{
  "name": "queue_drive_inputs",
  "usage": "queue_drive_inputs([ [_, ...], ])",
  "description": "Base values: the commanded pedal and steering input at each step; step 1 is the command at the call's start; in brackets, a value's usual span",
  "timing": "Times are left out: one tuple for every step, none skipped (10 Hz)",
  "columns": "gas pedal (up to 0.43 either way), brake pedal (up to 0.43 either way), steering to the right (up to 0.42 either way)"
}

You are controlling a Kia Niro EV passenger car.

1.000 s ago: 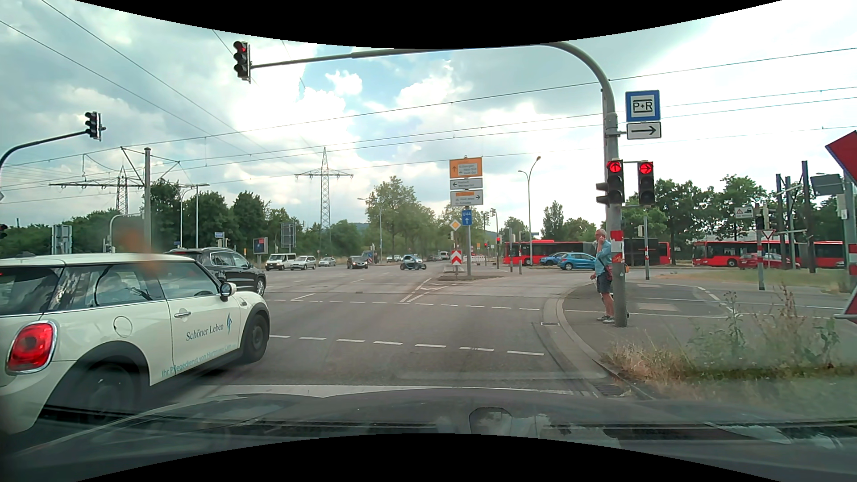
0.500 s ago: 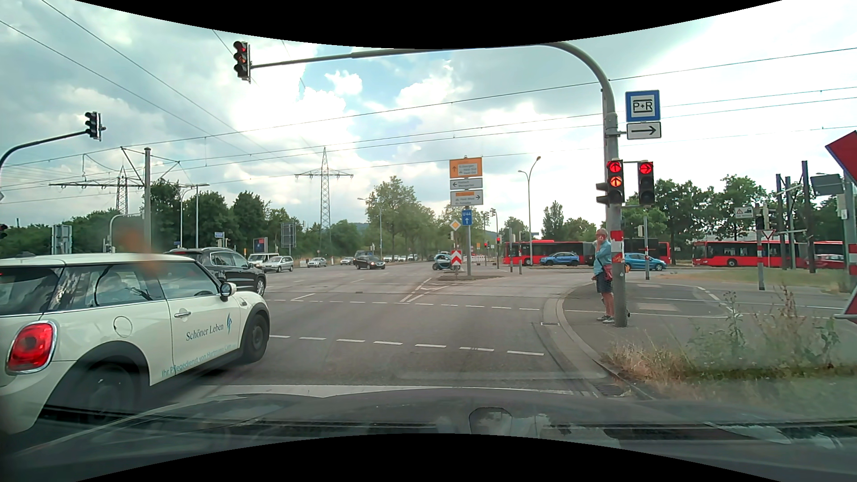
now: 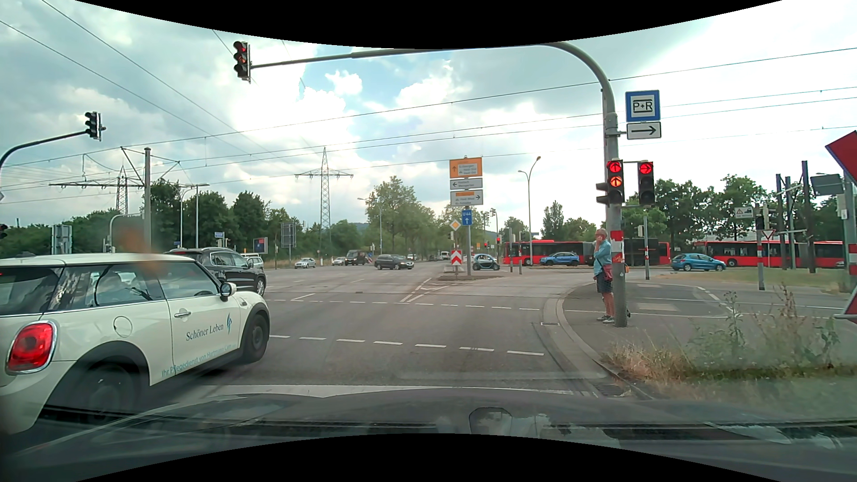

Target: Follow the waypoints while adhering to traffic rules and regulations

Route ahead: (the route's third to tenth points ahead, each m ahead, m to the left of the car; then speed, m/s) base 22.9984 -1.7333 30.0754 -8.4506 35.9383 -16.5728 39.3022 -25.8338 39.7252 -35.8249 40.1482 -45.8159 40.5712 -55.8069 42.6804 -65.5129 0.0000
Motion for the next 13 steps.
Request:
queue_drive_inputs([
  [0.000,0.280,0.004],
  [0.000,0.280,0.004],
  [0.000,0.274,0.004],
  [0.000,0.274,0.004],
  [0.000,0.280,0.004],
  [0.000,0.280,0.004],
  [0.000,0.280,0.004],
  [0.000,0.274,0.004],
  [0.000,0.274,0.004],
  [0.000,0.280,0.004],
  [0.000,0.280,0.004],
  [0.000,0.274,0.004],
  [0.000,0.274,0.004],
])
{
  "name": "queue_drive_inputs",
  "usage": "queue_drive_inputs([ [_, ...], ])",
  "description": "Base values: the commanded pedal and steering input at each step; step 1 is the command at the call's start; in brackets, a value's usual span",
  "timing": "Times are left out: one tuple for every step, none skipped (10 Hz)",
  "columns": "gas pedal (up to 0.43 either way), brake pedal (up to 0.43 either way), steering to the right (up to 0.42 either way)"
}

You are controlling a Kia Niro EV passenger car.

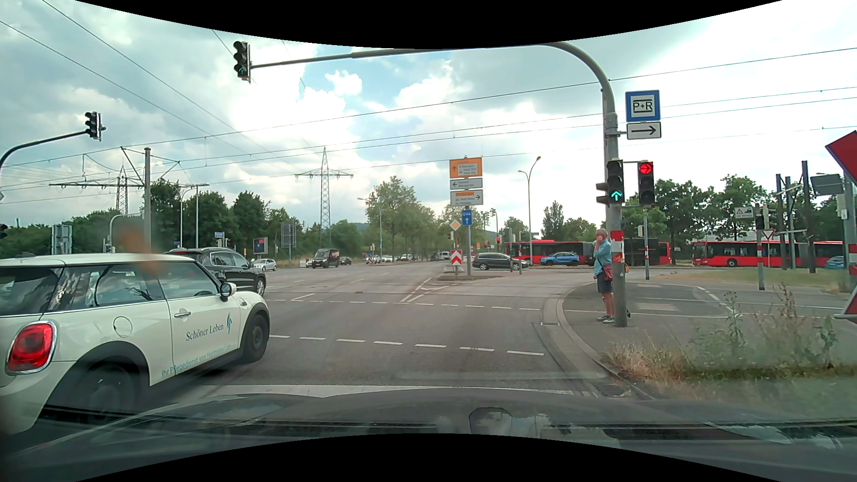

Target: Follow the waypoints while adhering to traffic rules and regulations

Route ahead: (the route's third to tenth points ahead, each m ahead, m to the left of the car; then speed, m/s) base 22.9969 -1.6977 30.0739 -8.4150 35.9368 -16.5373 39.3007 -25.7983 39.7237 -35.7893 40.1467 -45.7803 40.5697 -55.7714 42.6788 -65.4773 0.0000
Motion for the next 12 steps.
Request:
queue_drive_inputs([
  [0.000,0.280,0.004],
  [0.000,0.280,0.004],
  [0.000,0.274,0.004],
  [0.000,0.280,0.004],
  [0.000,0.280,0.004],
  [0.000,0.280,0.004],
  [0.000,0.280,0.004],
  [0.000,0.280,0.004],
  [0.000,0.274,0.004],
  [0.000,0.280,0.004],
  [0.000,0.280,0.004],
  [0.000,0.280,0.004],
])
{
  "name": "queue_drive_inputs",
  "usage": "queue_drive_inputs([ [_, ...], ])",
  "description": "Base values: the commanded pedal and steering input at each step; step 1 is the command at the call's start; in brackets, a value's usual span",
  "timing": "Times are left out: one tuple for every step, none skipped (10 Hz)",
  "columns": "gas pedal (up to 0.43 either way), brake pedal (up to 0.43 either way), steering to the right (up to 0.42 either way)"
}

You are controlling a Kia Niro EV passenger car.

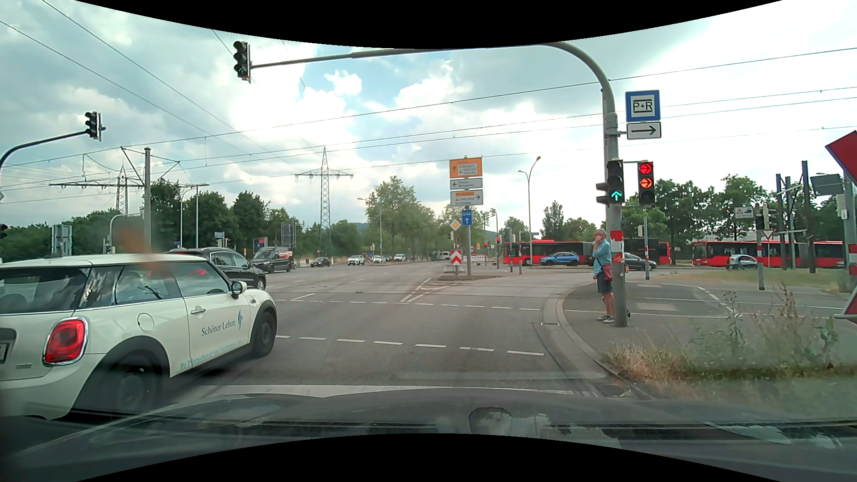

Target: Follow the waypoints while adhering to traffic rules and regulations

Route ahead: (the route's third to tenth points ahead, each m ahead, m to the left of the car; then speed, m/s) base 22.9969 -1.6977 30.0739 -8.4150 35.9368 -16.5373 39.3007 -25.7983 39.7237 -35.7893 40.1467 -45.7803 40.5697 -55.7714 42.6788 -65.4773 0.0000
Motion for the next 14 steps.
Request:
queue_drive_inputs([
  [0.000,0.274,0.004],
  [0.000,0.280,0.004],
  [0.000,0.280,0.004],
  [0.000,0.280,0.004],
  [0.000,0.280,0.004],
  [0.000,0.274,0.004],
  [0.000,0.110,0.004],
  [0.000,0.000,0.004],
  [0.000,0.000,0.004],
  [0.177,0.000,0.004],
  [0.358,0.000,0.004],
  [0.370,0.000,0.004],
  [0.370,0.000,0.004],
  [0.370,0.000,0.004],
])
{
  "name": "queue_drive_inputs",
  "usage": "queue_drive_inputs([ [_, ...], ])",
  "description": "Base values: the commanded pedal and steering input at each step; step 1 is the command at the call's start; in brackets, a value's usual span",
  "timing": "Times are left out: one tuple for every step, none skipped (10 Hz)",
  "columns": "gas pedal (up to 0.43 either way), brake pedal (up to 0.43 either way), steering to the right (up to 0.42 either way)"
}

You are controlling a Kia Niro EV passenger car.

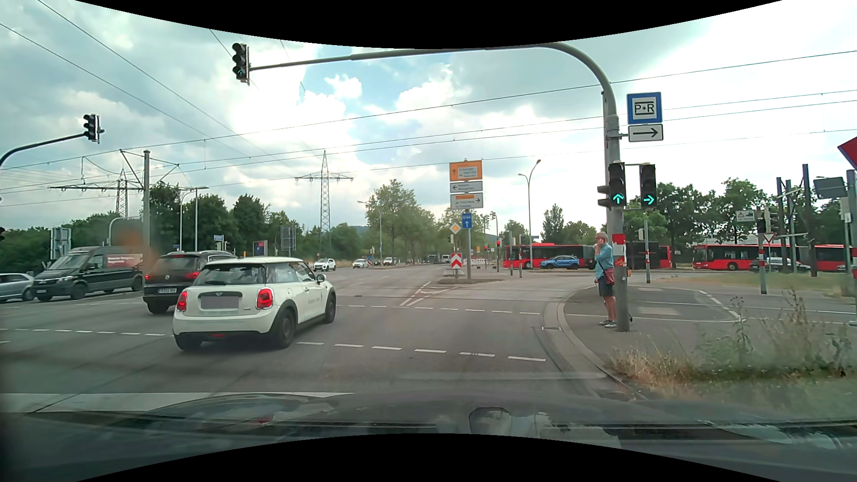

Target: Follow the waypoints while adhering to traffic rules and regulations

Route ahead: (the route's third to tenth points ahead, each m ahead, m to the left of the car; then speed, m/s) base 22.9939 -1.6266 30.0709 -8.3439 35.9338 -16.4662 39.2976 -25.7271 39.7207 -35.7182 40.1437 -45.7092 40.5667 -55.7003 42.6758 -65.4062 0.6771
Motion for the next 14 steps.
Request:
queue_drive_inputs([
  [0.370,0.000,0.004],
  [0.370,0.000,0.004],
  [0.370,0.000,0.004],
  [0.378,0.000,0.004],
  [0.390,0.000,0.004],
  [0.398,0.000,0.004],
  [0.409,0.000,0.004],
  [0.409,0.000,0.004],
  [0.409,0.000,0.004],
  [0.409,0.000,0.004],
  [0.409,0.000,0.004],
  [0.409,0.000,0.006],
  [0.409,0.000,0.015],
  [0.409,0.000,0.016],
])
